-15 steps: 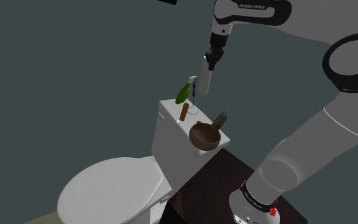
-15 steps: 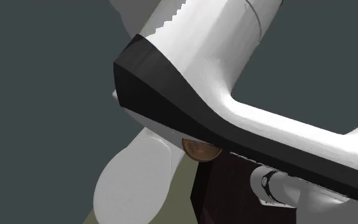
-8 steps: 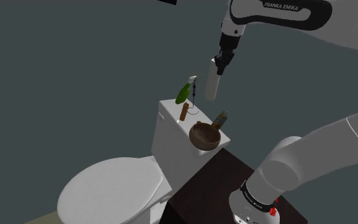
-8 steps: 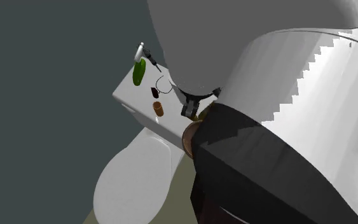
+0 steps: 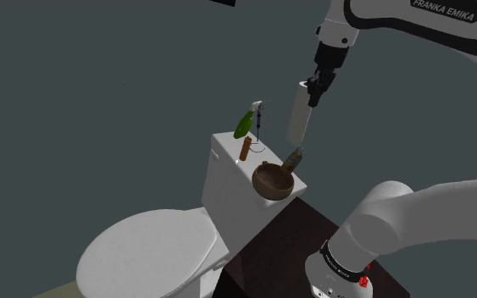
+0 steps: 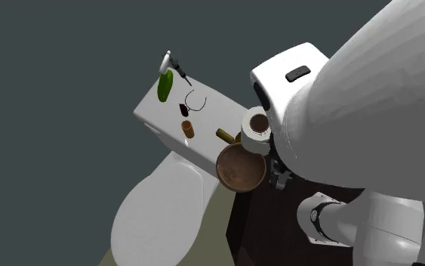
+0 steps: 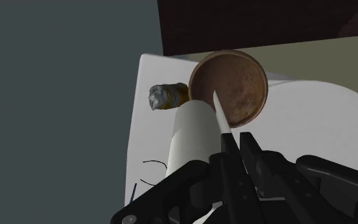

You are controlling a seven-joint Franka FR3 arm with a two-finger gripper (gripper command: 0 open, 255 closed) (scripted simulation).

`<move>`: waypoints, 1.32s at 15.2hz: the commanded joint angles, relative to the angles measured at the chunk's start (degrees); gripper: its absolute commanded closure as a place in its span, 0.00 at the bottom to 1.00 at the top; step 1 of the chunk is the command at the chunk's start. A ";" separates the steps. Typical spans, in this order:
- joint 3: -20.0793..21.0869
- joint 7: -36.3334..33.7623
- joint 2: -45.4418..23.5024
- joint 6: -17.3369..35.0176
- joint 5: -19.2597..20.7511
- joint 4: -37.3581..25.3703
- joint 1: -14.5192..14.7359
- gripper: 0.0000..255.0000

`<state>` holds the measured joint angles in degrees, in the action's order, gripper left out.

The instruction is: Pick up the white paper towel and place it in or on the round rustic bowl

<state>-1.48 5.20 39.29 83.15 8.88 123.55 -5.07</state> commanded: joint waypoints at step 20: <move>-0.07 -2.32 5.68 12.70 0.17 18.62 0.23 1.00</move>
<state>-1.53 3.00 44.77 95.01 9.01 141.15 -4.84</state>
